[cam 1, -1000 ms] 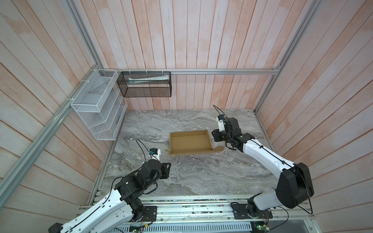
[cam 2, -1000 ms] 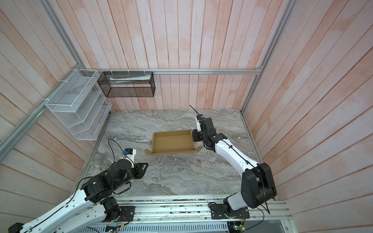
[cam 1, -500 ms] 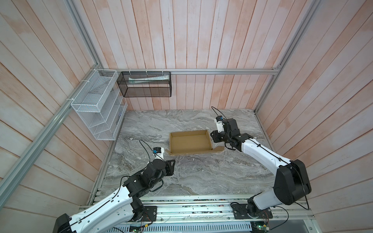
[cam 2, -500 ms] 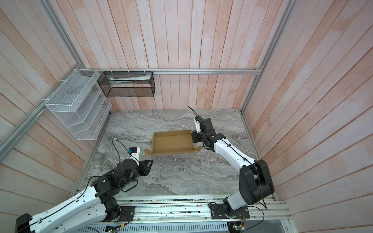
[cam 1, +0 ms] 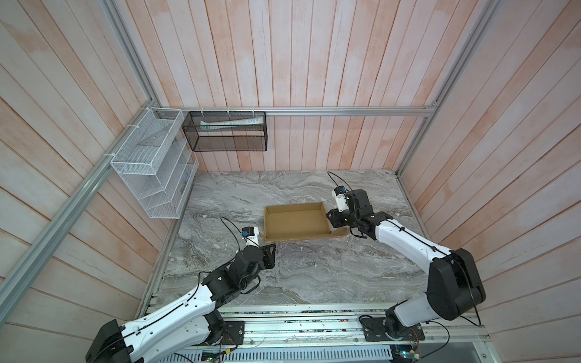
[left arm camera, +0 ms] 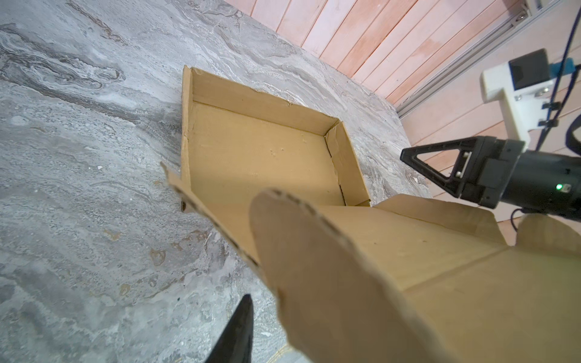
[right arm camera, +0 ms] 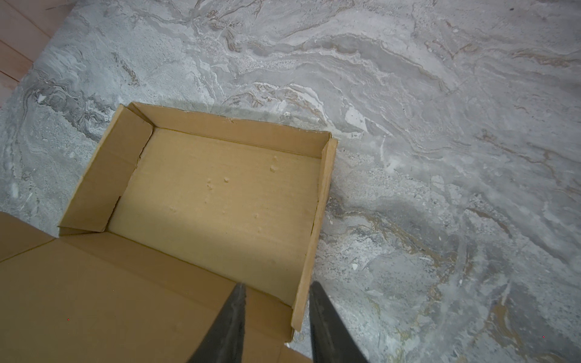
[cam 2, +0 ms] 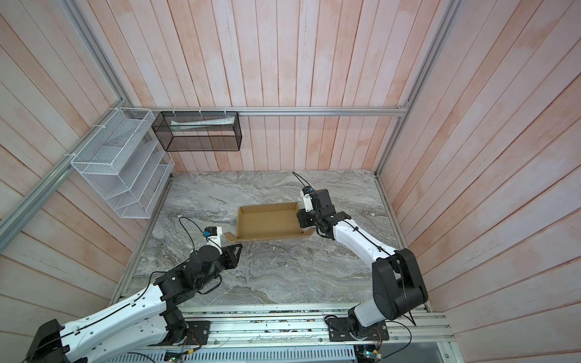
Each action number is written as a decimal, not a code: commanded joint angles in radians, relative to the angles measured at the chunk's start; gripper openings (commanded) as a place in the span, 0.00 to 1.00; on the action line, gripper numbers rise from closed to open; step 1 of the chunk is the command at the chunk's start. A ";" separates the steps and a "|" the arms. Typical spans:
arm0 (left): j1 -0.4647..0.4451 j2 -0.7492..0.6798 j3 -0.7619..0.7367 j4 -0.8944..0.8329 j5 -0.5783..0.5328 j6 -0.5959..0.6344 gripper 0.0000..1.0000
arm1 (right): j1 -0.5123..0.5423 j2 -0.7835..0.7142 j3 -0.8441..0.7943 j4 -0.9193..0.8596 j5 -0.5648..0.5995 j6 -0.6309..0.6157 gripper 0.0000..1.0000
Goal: Fold the paper box
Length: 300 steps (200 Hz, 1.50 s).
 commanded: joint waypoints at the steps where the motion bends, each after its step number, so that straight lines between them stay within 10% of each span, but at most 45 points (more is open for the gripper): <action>1: -0.003 0.022 -0.026 0.057 -0.038 0.004 0.36 | -0.003 -0.031 -0.016 0.013 -0.006 -0.002 0.36; 300: 0.266 0.278 0.092 0.286 0.102 0.191 0.36 | 0.166 -0.069 -0.026 0.001 -0.091 0.007 0.36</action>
